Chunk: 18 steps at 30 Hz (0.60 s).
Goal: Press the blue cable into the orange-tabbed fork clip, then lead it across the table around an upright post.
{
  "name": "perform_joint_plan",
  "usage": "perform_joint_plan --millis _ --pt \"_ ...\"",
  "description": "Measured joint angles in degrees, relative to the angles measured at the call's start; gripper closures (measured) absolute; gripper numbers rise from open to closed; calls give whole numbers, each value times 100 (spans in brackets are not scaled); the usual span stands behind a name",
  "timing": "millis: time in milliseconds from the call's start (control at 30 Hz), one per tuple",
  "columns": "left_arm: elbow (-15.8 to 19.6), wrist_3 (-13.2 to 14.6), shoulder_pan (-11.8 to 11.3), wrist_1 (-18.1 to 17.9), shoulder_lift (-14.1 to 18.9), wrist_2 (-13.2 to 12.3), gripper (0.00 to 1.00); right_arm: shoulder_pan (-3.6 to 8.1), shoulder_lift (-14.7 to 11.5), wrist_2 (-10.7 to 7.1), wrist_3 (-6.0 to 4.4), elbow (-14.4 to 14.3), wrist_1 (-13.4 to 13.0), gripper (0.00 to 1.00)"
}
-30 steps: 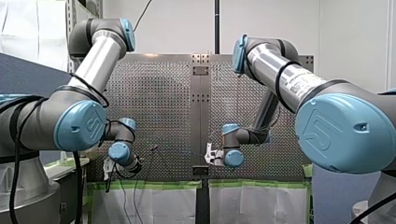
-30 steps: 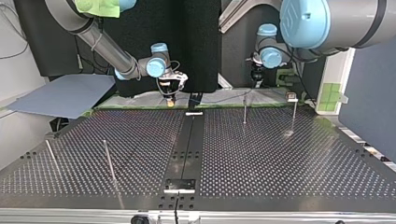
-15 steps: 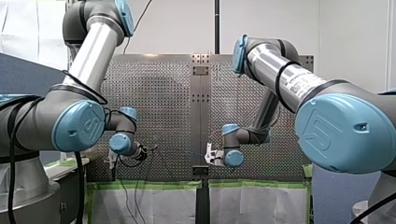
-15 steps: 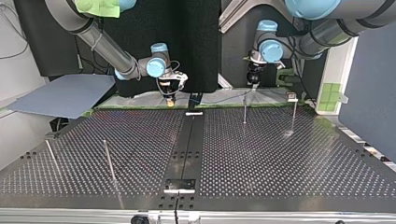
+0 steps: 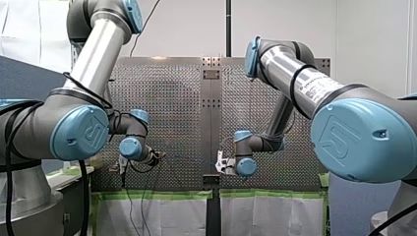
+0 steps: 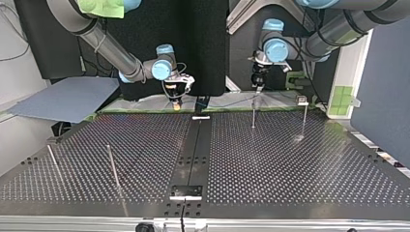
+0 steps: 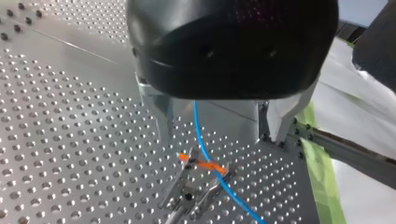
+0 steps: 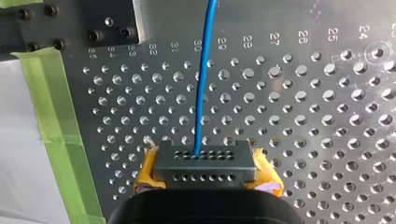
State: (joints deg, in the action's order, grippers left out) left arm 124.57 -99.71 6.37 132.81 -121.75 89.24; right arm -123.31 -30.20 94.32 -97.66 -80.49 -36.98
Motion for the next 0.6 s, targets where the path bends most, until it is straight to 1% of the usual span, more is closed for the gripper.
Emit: perform_joint_plan --millis 167,367,600 --pt "-1 1 52 -15 0 12 0 2 0 0 0 0 15 100" --pt "-3 -17 66 -48 0 103 0 -2 -1 2 -2 0 25 100" --pt "-1 -22 67 -55 -1 122 0 -5 -1 3 -9 0 23 100"
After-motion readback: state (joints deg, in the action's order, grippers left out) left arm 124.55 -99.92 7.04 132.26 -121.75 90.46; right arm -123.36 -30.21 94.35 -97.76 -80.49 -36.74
